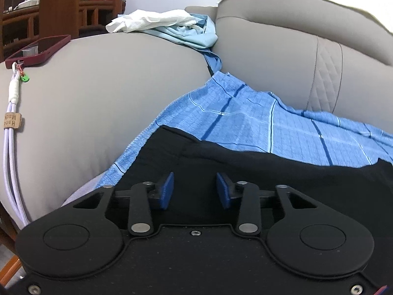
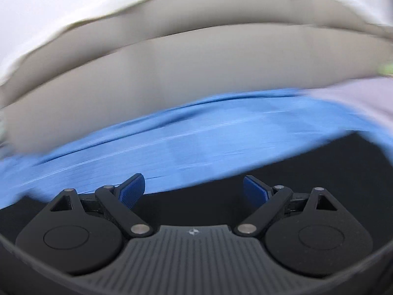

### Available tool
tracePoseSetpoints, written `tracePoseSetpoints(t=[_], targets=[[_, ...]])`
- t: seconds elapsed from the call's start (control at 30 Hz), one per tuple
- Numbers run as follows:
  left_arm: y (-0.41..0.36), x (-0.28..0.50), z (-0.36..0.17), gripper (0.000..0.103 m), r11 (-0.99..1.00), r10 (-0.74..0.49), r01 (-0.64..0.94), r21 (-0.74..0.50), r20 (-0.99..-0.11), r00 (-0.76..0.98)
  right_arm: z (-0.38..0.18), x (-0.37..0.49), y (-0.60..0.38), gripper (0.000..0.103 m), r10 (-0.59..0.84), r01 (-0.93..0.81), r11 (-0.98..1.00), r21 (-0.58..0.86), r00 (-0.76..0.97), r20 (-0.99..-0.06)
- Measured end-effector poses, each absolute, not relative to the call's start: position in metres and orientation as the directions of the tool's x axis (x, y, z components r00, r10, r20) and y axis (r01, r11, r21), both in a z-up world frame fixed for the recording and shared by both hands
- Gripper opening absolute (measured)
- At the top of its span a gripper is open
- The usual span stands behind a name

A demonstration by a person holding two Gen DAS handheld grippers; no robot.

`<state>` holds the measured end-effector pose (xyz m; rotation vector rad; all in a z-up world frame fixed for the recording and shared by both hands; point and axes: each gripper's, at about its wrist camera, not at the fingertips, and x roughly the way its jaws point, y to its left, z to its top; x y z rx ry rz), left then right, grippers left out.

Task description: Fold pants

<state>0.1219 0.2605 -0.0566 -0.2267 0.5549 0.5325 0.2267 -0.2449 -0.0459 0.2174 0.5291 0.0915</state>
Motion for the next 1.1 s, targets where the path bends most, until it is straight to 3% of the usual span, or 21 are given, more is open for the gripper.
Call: tracePoseSetpoints(t=[0.07, 0.2, 0.3, 0.43, 0.5, 0.73, 0.9, 1.03, 1.1], targets=[[0.267, 0.121, -0.060, 0.035, 0.838, 0.428, -0.543, -0.058, -0.549, 0.718, -0.044, 0.239, -0.184, 0.093, 0.309, -0.214, 0.947, 0.239, 0.810, -0.499], [0.278, 0.131, -0.069, 0.036, 0.825, 0.453, -0.564, -0.030, -0.559, 0.694, -0.049, 0.245, -0.073, 0.084, 0.476, -0.440, 0.875, 0.202, 0.707, -0.523], [0.287, 0.139, -0.072, 0.038, 0.823, 0.466, -0.568, -0.012, -0.559, 0.686, -0.058, 0.252, -0.012, 0.081, 0.487, -0.512, 0.850, 0.126, 0.671, -0.559], [0.297, 0.146, -0.076, 0.044, 0.817, 0.479, -0.577, 0.002, -0.559, 0.676, -0.072, 0.267, 0.019, 0.062, 0.422, -0.480, 0.873, 0.085, 0.657, -0.625], [0.300, 0.148, -0.077, 0.045, 0.811, 0.485, -0.585, 0.003, -0.561, 0.671, -0.078, 0.277, 0.032, 0.062, 0.367, -0.453, 0.891, 0.012, 0.706, -0.605], [0.310, 0.144, -0.076, 0.054, 0.792, 0.492, -0.610, -0.022, -0.570, 0.658, -0.088, 0.316, 0.049, 0.062, 0.276, -0.366, 0.930, -0.037, 0.761, -0.587], [0.318, 0.130, -0.068, 0.054, 0.784, 0.463, -0.610, -0.114, -0.546, 0.698, -0.086, 0.319, 0.056, 0.066, 0.269, -0.374, 0.925, -0.068, 0.769, -0.580], [0.308, 0.110, -0.054, 0.052, 0.816, 0.458, -0.562, -0.135, -0.442, 0.771, -0.076, 0.308, 0.046, 0.084, 0.277, -0.339, 0.941, -0.012, 0.789, -0.548], [0.303, 0.102, -0.048, 0.052, 0.839, 0.439, -0.528, -0.130, -0.413, 0.798, -0.071, 0.294, 0.042, 0.087, 0.320, -0.365, 0.931, 0.012, 0.799, -0.510]])
